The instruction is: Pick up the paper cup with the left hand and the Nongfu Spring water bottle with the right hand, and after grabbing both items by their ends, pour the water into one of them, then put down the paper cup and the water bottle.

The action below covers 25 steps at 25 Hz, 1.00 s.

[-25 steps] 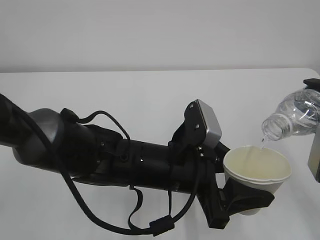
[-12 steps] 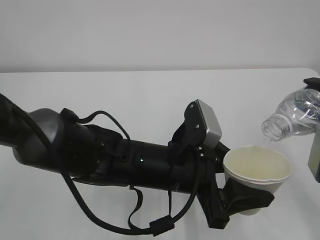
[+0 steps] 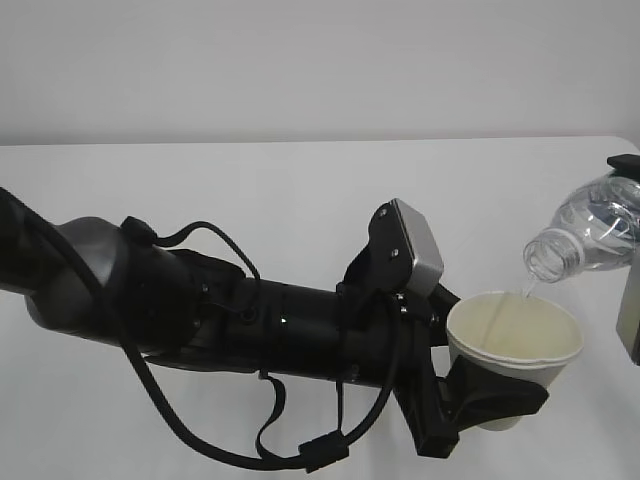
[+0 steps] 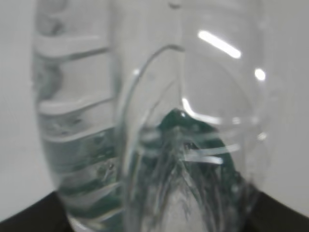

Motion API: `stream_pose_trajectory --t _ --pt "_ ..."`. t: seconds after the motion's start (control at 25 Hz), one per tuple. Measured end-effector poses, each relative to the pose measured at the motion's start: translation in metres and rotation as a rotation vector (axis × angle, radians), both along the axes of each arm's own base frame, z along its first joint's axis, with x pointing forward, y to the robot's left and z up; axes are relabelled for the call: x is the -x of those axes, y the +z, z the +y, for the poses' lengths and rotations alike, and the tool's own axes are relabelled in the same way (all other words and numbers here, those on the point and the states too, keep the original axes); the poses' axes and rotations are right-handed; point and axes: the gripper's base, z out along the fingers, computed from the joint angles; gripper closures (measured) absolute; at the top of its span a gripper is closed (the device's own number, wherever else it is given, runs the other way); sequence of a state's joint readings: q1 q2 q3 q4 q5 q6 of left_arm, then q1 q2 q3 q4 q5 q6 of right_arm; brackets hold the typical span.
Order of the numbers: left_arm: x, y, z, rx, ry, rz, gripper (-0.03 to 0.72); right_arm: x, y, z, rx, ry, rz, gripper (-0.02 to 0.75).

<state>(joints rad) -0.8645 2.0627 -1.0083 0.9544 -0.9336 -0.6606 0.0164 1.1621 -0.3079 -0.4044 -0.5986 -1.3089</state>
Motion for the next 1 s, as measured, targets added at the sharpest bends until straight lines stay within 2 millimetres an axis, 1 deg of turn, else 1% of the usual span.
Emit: stream_pose_trajectory --t 0.28,1.0 --pt "0.0 -0.0007 0.0 -0.001 0.0 0.001 0.215 -0.0003 0.0024 0.0008 0.0 0.01 -0.028 0.311" --pt "-0.0001 -0.0008 0.0 -0.003 0.001 0.001 0.216 -0.0003 0.0025 0.0009 0.004 0.011 -0.03 0.311"
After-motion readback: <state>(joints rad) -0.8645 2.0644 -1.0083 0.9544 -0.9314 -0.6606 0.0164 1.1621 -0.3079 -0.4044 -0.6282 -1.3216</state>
